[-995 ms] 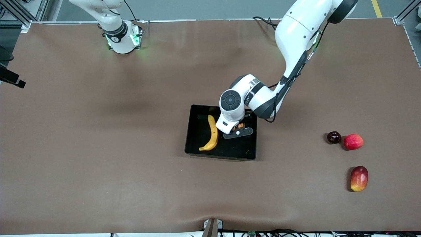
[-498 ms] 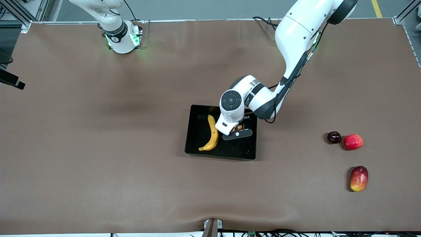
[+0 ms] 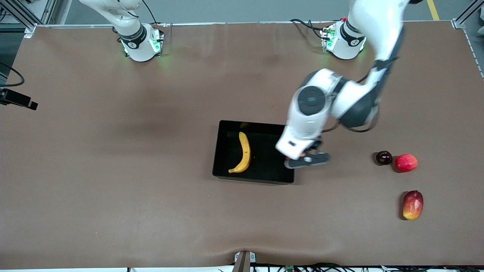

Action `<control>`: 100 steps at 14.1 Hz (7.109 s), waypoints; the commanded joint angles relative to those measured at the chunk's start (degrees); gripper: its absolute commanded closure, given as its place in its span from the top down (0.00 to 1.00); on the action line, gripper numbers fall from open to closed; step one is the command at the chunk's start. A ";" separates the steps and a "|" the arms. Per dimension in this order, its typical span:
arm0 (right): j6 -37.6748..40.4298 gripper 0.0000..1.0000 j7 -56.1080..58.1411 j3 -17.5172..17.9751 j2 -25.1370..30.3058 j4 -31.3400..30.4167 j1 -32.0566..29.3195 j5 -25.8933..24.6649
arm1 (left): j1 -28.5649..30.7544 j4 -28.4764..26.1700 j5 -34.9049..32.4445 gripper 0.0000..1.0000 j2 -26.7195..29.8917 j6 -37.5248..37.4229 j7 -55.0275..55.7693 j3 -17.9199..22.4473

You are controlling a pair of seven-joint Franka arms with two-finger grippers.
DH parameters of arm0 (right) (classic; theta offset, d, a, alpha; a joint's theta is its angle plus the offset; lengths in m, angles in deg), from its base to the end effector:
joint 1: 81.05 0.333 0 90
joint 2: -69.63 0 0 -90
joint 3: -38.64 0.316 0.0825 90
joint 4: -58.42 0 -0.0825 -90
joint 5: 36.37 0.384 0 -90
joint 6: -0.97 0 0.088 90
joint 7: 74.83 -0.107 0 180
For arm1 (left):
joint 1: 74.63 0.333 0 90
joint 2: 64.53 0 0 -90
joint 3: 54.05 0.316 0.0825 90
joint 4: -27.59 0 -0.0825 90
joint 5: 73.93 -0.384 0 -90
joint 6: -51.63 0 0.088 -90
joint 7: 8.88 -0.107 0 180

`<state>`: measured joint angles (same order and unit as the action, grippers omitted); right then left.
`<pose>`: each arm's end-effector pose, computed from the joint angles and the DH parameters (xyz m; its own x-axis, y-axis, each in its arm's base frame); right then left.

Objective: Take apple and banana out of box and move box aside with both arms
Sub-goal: 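Lift the apple with the left gripper and carry it beside the plum, then lower the apple onto the table and open the left gripper, then move the left gripper back into the tray and grasp the banana, then carry the banana out with the left gripper while the right gripper reaches the tray, then place the banana by the fruits while the right gripper grasps the tray rim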

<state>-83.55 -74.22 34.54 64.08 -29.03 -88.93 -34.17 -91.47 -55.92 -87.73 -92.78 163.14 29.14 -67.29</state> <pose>0.5605 -0.1125 0.5832 0.9704 -0.1920 -0.1468 -0.1988 -0.9795 -0.0330 0.6237 -0.3118 0.4066 0.9943 0.0746 0.0765 0.0812 -0.9929 -0.0874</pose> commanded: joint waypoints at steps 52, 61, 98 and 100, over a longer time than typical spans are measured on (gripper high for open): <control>2.34 1.00 -2.80 0.93 -4.11 1.85 2.60 3.59 | -13.66 4.24 -10.28 0.00 -24.31 27.27 18.06 -4.17; 1.99 1.00 -8.61 0.93 -5.25 2.03 9.97 8.24 | -12.52 4.24 -9.93 0.00 -12.81 14.45 17.71 -4.78; -35.03 0.00 -31.91 1.02 -30.66 2.81 39.00 13.36 | 27.30 3.01 -6.24 1.00 -20.62 27.00 -50.23 3.22; -33.09 0.00 -31.30 0.85 -28.82 2.91 37.95 13.27 | 27.30 3.10 -6.15 1.00 -20.27 27.00 -50.06 3.22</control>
<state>-119.35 -106.27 34.99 31.97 -25.89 -49.24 -21.74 -64.54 -52.64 -94.79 -113.78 189.58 -21.16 -63.88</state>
